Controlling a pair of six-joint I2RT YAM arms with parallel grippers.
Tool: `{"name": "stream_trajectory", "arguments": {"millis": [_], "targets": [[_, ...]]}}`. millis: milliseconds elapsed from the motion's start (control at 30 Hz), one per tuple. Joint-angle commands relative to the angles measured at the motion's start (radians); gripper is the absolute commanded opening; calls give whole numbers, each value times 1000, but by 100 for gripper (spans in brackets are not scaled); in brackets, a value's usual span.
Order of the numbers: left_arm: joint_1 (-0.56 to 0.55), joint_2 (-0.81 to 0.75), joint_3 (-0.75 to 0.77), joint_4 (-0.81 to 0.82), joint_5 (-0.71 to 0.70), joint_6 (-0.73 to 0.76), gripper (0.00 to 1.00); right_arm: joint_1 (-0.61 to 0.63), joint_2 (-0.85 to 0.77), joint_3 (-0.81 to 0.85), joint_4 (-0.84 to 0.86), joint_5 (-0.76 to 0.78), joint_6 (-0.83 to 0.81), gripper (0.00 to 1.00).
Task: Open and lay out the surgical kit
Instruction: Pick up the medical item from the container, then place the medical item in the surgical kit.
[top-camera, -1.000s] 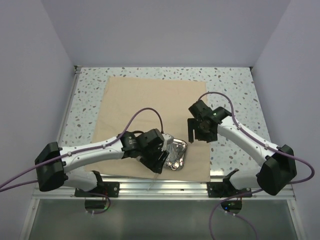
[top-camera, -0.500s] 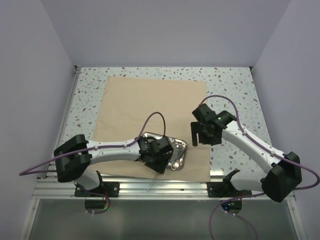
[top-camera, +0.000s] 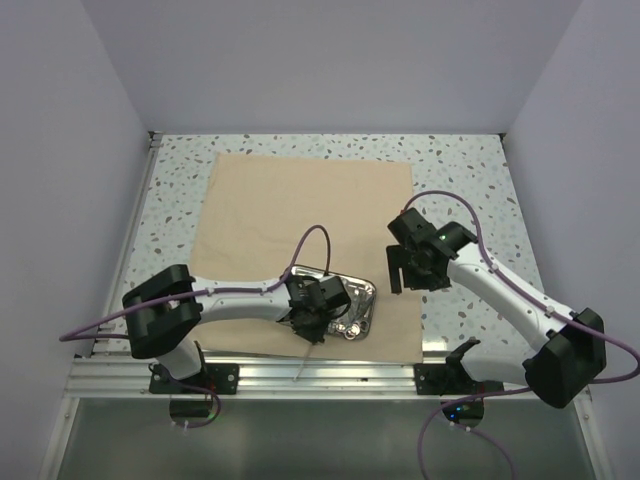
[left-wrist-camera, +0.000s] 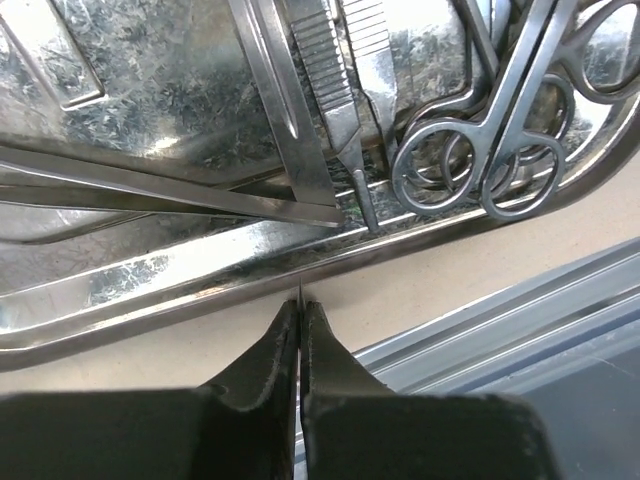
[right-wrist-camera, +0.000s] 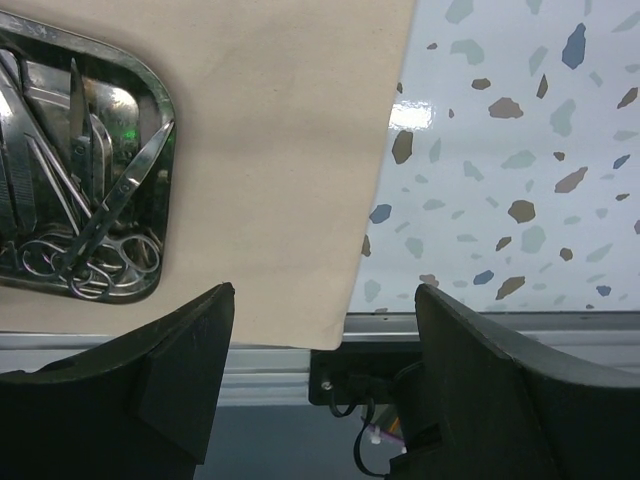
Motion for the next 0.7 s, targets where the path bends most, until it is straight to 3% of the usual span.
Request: {"name": "stream_trajectory", "arguments": {"millis": [0,167,267,400,500,667], "targets": [[-4,-10,65,-22,-3,0,0,-5,7,43,-15,28,-20,77],[12,-45,341,-347,-92,80,0,-7,19,88,-19,29,-14,76],[106,-54,495,-475,-169,148,0,-8,26,109,-18,28,-4,77],[381,-32,605,-377,-169,341,0,-7,35,138,-30,28,20,76],[527,86,743,-298,-197,452,0,-9,33,158,-36,32,43,75],[656,339,984,-133,-198,558,0,-7,47,186,-30,39,77,75]]}}
